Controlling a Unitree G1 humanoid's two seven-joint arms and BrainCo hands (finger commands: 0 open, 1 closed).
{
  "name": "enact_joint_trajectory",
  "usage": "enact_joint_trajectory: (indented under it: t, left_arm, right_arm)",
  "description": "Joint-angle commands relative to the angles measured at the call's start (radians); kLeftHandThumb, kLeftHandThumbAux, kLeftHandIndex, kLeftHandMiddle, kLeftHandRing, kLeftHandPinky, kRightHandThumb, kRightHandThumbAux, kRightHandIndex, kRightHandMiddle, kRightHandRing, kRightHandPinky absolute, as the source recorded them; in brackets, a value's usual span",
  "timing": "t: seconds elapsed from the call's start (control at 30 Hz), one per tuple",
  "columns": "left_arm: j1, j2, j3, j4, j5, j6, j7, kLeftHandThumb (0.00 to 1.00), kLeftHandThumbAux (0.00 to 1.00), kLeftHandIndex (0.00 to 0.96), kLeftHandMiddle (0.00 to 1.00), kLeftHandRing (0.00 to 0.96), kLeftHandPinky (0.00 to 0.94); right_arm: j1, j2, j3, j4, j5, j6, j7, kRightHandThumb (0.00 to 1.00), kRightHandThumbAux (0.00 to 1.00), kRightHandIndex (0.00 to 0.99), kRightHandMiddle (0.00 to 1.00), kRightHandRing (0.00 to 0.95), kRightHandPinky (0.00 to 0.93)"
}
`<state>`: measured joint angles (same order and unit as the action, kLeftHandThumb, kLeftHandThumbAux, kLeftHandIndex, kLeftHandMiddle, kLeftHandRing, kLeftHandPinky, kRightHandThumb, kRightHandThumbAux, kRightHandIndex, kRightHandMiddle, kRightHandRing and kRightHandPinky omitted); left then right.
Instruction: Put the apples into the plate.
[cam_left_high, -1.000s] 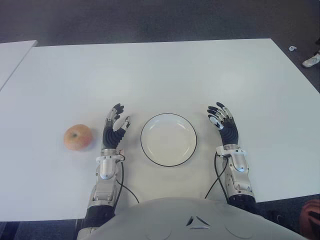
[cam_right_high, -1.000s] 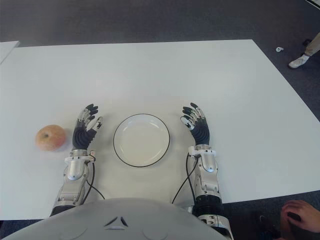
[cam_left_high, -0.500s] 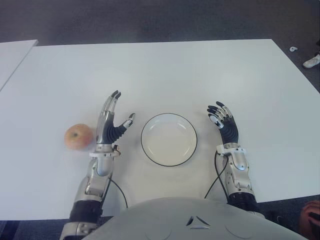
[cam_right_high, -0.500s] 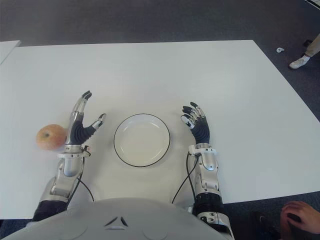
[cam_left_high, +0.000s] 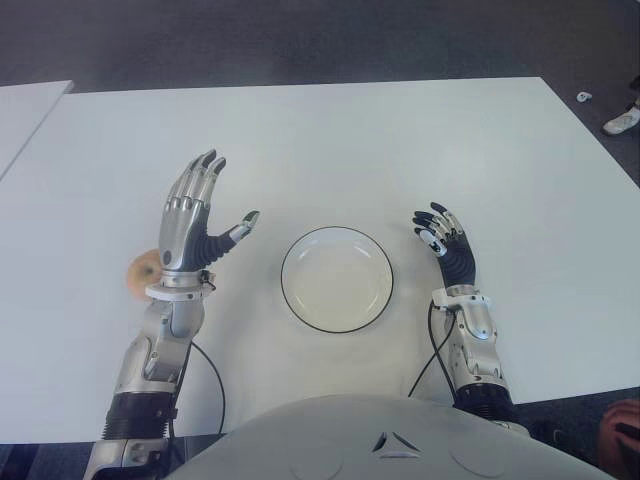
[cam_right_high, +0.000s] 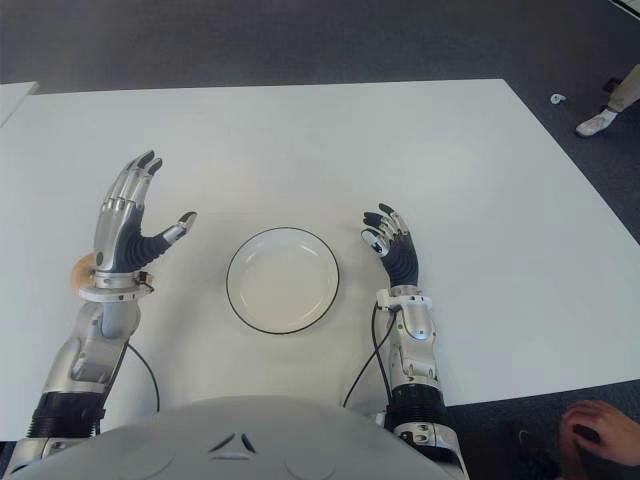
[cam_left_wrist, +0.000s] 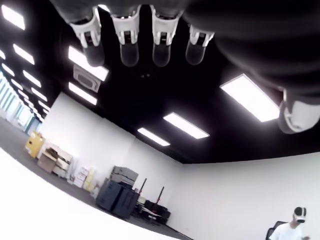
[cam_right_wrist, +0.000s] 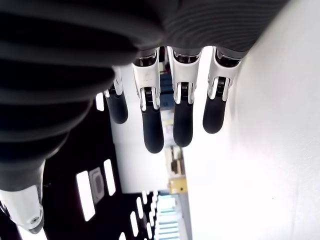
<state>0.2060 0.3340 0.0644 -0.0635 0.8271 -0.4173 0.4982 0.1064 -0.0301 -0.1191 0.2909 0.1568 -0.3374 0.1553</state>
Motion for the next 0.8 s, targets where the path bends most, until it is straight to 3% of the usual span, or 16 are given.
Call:
enact_joint_trajectory:
  t: [0.03,0.4,0.8]
  left_arm:
    - [0.008,0.029,-0.003,-0.038,0.051,0.029,0.021,0.176,0.306,0.047,0.053,0.021,0.021]
    - [0.028,0.066,-0.007,-0.106,0.108,0.116,-0.015,0.19,0.296,0.08,0.072,0.036,0.035]
    - [0.129,0.139,0.069,-0.181,0.095,0.185,-0.071,0.205,0.32,0.12,0.089,0.059,0.074]
  right_arm:
    - [0.035,0.01,-0.005,0.068,0.011,0.038,0.004,0.414,0.603,0.171,0.323,0.273,0.268]
    - [0.028,0.01,-0.01,0.08,0.008,0.024,0.008,0.398,0.626,0.161,0.308,0.254,0.225]
    - [0.039,0.008,-0.027,0.091,0.007,0.007,-0.001,0.394,0.618,0.179,0.329,0.275,0.269]
